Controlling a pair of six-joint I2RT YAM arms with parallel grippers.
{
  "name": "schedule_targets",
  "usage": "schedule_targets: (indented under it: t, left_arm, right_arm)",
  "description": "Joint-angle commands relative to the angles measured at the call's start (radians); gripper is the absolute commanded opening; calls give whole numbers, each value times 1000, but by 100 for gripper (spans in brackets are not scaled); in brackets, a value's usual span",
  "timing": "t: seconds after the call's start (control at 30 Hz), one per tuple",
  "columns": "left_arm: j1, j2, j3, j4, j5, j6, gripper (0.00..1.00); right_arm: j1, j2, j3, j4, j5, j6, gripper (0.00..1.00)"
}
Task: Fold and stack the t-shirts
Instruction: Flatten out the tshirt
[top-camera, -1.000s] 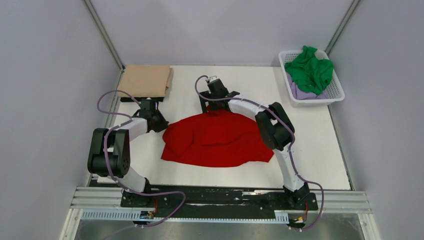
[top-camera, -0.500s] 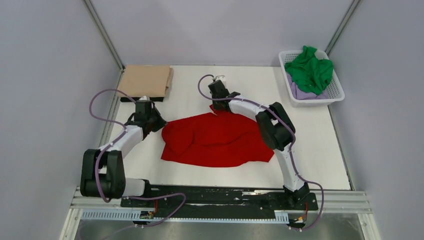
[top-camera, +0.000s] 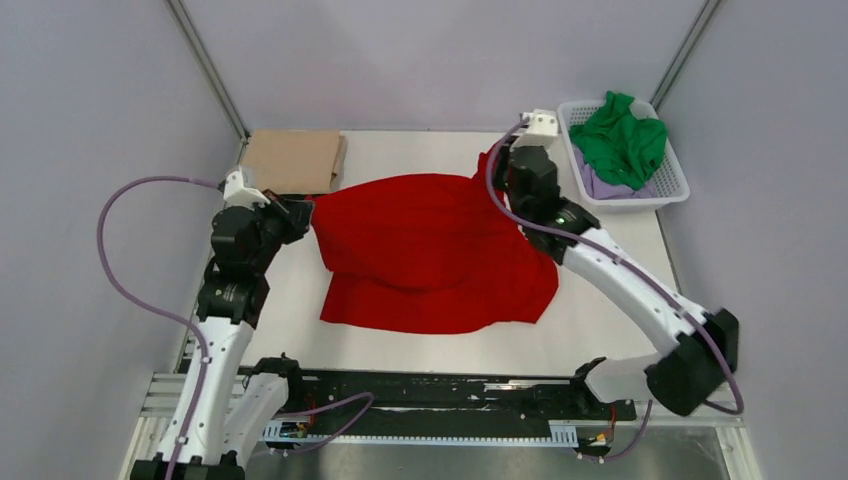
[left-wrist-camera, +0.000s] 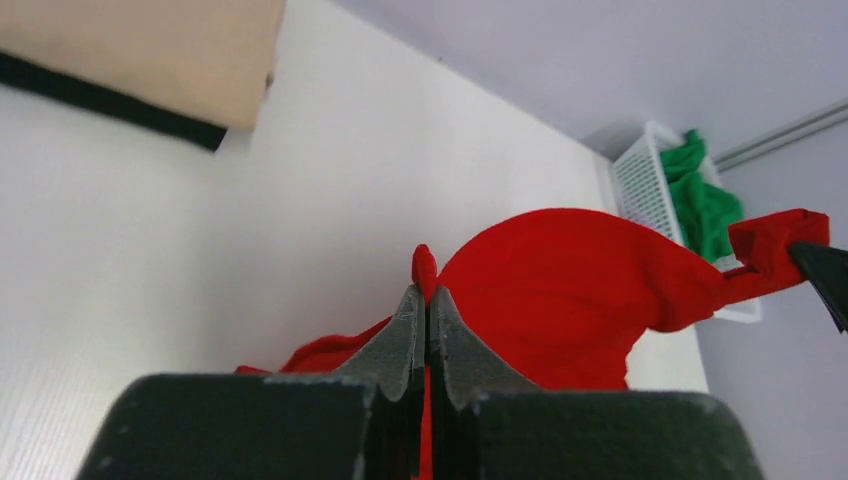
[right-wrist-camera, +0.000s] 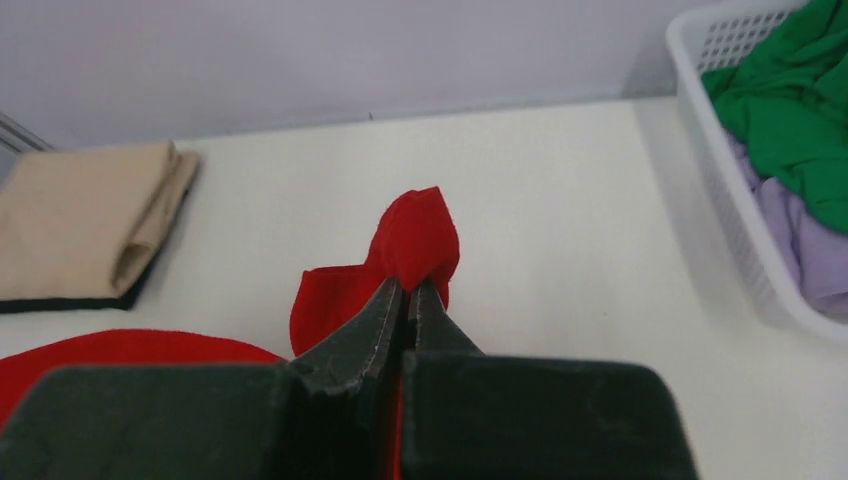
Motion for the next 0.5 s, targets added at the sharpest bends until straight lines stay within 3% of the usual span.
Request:
schedule_targets:
  t: [0.0,0.2,0.47]
  left_arm:
    - [-2,-106,161,-41,34,35,0]
    - [-1,-166,365,-66,116,58,0]
    - [-2,-174,662,-54,231,52,0]
  right_arm:
    - [-3,-259,-59,80,16,-75,0]
    - [-2,-530,-8,49,-192,-133,0]
    - [-2,-639,297,-156,-436,-118,0]
